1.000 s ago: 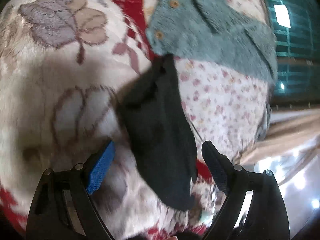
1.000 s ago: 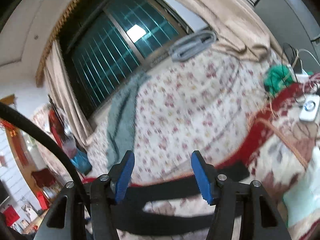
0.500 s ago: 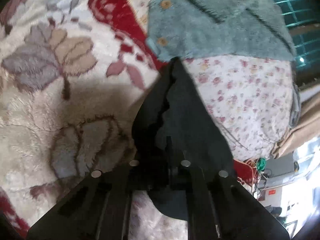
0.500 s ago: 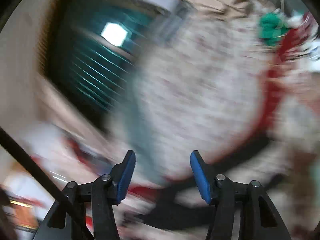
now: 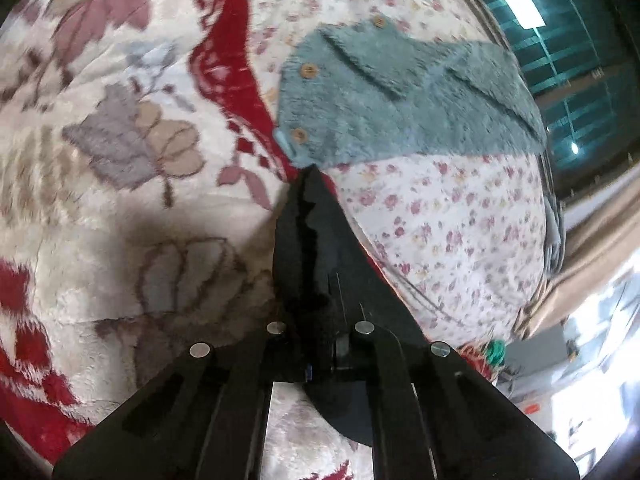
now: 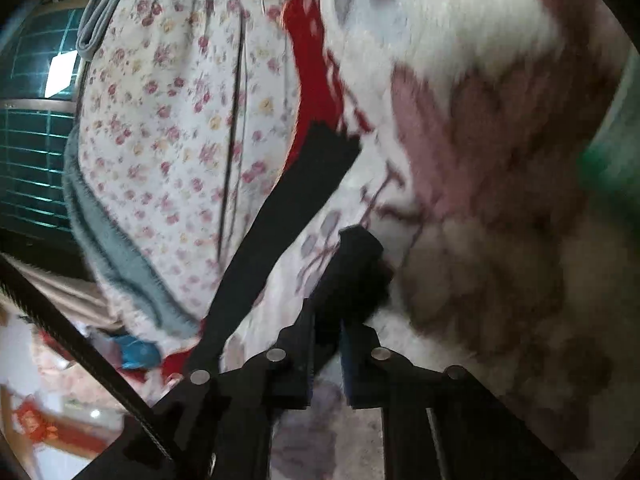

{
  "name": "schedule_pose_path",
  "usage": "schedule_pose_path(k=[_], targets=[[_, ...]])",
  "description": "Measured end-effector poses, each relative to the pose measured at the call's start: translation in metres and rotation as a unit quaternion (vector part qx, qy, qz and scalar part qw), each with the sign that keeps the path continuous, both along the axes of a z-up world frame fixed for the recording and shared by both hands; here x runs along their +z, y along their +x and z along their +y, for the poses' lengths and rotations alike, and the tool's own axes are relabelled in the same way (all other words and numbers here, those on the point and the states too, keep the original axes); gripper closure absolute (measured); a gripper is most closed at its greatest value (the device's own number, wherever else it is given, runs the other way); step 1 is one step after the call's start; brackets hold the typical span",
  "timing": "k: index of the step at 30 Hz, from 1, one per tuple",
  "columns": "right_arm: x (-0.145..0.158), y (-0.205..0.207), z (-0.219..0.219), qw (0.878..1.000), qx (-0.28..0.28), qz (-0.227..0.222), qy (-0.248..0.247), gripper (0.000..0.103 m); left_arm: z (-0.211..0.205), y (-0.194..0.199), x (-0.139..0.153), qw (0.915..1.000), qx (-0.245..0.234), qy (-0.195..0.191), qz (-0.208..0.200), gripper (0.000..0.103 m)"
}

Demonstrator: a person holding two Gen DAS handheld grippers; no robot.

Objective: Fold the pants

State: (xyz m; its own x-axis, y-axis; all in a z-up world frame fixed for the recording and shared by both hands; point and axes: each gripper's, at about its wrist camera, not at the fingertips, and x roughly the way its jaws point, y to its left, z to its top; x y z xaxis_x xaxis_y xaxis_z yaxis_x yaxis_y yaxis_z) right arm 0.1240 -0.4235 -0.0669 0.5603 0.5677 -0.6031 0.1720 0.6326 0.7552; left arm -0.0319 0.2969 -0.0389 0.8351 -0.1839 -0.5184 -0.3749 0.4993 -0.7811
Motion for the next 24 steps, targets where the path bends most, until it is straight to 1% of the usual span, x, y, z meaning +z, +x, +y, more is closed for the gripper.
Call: schedule_pose_path(k=[1, 2, 5, 6, 8, 10, 12, 13, 14, 15, 16, 18, 19, 21, 24], targets=[[0.007, -0.002, 0.004, 1.0, 0.0, 0.004, -0.021, 0.095, 0.004, 0.0, -0.004, 0.9999, 0.003, -0.012, 0.001, 0.1], [0.017, -0.012, 0.008, 0.999, -0.001, 0.004, -0.033, 0.095, 0.006, 0.001, -0.007, 0.9999, 0.005, -0.016, 0.002, 0.1], [0.047, -0.038, 0.013, 0.998, -0.007, 0.007, -0.056, 0.095, 0.007, 0.003, -0.007, 0.9999, -0.002, -0.009, -0.004, 0.1], [0.056, -0.043, 0.015, 0.998, -0.003, 0.001, -0.063, 0.095, 0.007, 0.003, -0.006, 1.0, -0.004, -0.006, -0.005, 0.1], [0.069, -0.044, 0.017, 0.998, -0.017, 0.001, -0.063, 0.095, 0.007, 0.004, -0.004, 1.0, -0.003, -0.001, -0.007, 0.1], [0.073, -0.026, 0.019, 0.997, -0.041, -0.003, -0.072, 0.095, 0.008, 0.006, -0.005, 0.9999, 0.006, -0.004, -0.007, 0.1], [0.061, 0.006, 0.019, 0.998, -0.055, -0.007, -0.042, 0.092, 0.008, 0.006, -0.005, 0.9998, 0.018, -0.003, -0.007, 0.1], [0.056, 0.019, 0.021, 0.998, -0.045, -0.017, -0.037, 0.087, 0.009, 0.004, -0.008, 0.9996, 0.027, -0.008, -0.004, 0.1], [0.044, 0.044, 0.024, 0.999, -0.018, -0.022, -0.044, 0.059, 0.009, 0.005, -0.008, 0.9995, 0.03, -0.011, -0.001, 0.1], [0.034, 0.054, 0.021, 0.999, -0.014, -0.002, -0.042, 0.04, 0.009, 0.004, -0.011, 0.9993, 0.032, -0.017, 0.002, 0.1], [0.025, 0.058, 0.016, 0.999, -0.019, 0.015, -0.028, 0.041, 0.008, 0.002, -0.013, 0.9993, 0.031, -0.021, 0.004, 0.1], [0.009, 0.052, 0.003, 0.998, -0.034, 0.056, 0.008, 0.04, 0.007, 0.0, -0.016, 0.9994, 0.028, -0.017, 0.007, 0.1], [0.005, 0.046, -0.001, 0.998, -0.026, 0.053, 0.018, 0.04, 0.006, 0.0, -0.017, 0.9994, 0.028, -0.017, 0.007, 0.1], [0.0, 0.039, -0.002, 0.999, -0.001, 0.054, 0.01, 0.04, 0.006, -0.001, -0.018, 0.9993, 0.031, -0.019, 0.007, 0.099], [-0.017, 0.036, -0.002, 0.996, 0.028, 0.054, 0.059, 0.041, 0.005, -0.001, -0.019, 0.9992, 0.034, -0.02, 0.009, 0.099]])
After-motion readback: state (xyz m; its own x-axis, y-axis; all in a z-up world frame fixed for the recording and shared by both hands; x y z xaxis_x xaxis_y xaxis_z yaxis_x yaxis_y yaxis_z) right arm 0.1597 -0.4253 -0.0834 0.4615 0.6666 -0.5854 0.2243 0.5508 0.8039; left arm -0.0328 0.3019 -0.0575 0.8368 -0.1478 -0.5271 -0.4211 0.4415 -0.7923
